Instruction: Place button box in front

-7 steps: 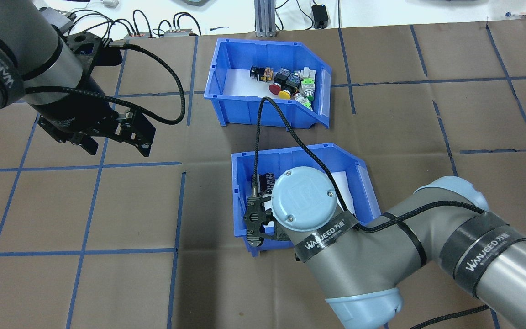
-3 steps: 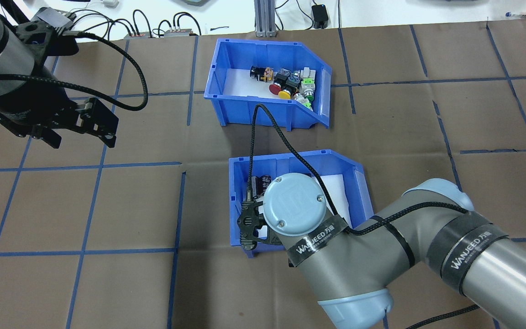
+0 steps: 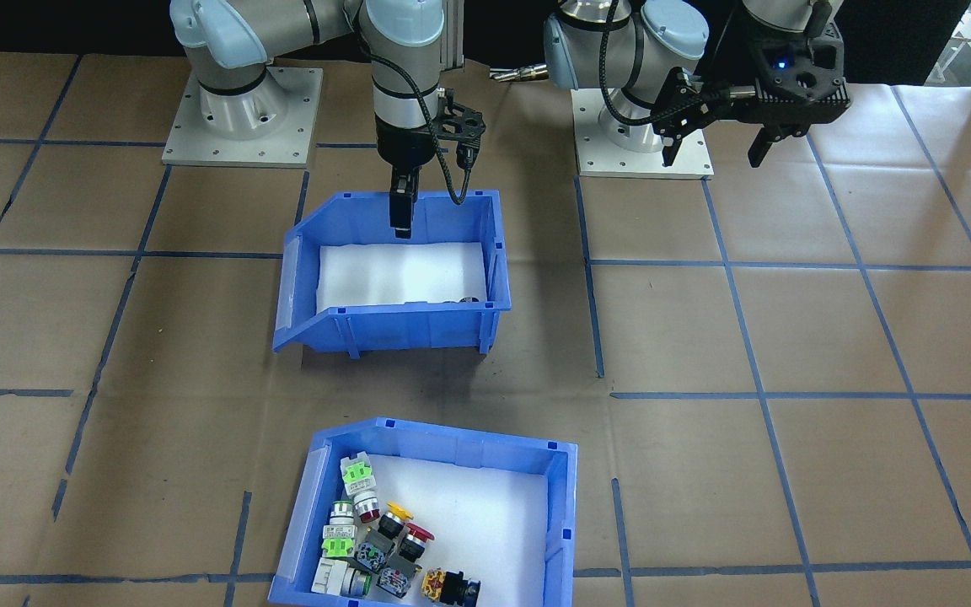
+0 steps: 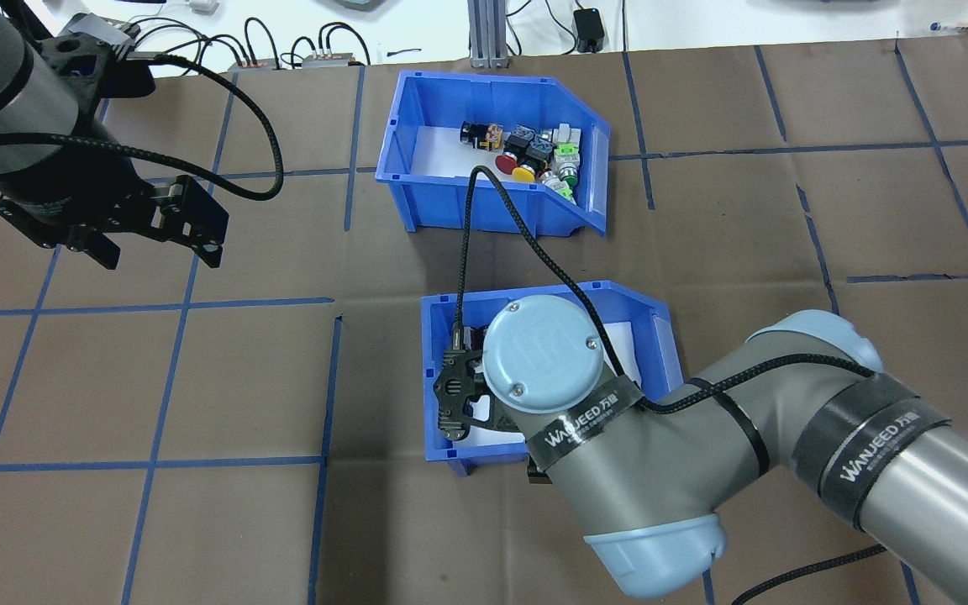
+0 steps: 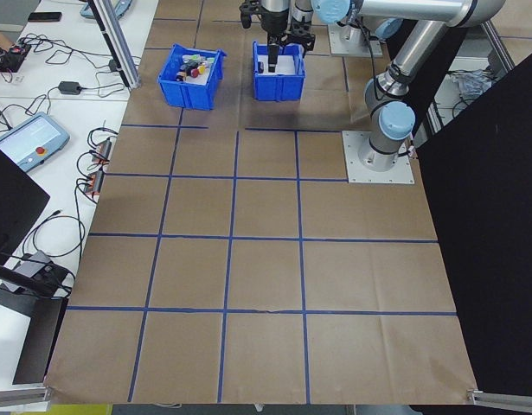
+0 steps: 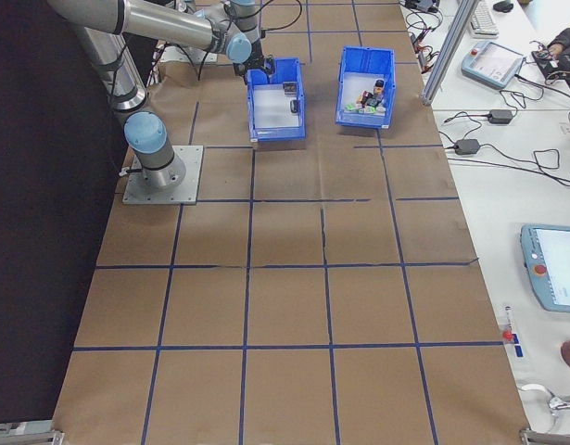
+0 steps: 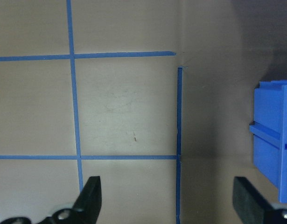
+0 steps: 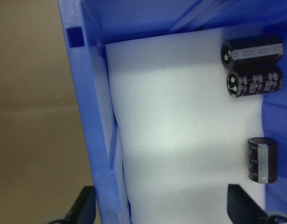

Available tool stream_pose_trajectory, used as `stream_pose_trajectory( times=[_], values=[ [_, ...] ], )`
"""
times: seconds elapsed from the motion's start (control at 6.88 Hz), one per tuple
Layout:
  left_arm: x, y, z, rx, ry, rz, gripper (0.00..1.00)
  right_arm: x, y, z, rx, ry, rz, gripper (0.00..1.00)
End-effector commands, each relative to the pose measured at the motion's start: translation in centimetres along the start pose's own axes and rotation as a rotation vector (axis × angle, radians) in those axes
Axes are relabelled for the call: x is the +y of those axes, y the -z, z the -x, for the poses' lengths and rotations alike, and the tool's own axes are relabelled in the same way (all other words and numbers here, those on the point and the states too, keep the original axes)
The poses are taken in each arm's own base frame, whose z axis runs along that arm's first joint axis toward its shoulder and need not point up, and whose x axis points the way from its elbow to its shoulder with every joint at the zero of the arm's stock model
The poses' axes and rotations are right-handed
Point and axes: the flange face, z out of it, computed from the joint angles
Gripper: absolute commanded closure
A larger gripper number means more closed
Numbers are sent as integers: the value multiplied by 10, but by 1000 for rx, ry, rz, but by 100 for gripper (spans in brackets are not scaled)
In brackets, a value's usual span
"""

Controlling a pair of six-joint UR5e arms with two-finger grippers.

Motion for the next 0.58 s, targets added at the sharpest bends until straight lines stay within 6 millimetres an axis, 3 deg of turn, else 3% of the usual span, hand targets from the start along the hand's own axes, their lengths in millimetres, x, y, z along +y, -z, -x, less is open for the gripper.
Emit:
stream_pose_trajectory(
  times=[0.0,0.29,0.44],
  values=[
    [1,-1,-18,-8,0,-7,0,8,50,-39,-65,-43,41,0],
    [5,1,-21,1,4,-11,0,45,74,-78,-69,-168,-6,0],
    [5,0,-20,-3,1,-10,0,79,87,-98,-38,-289,-21,0]
  ],
)
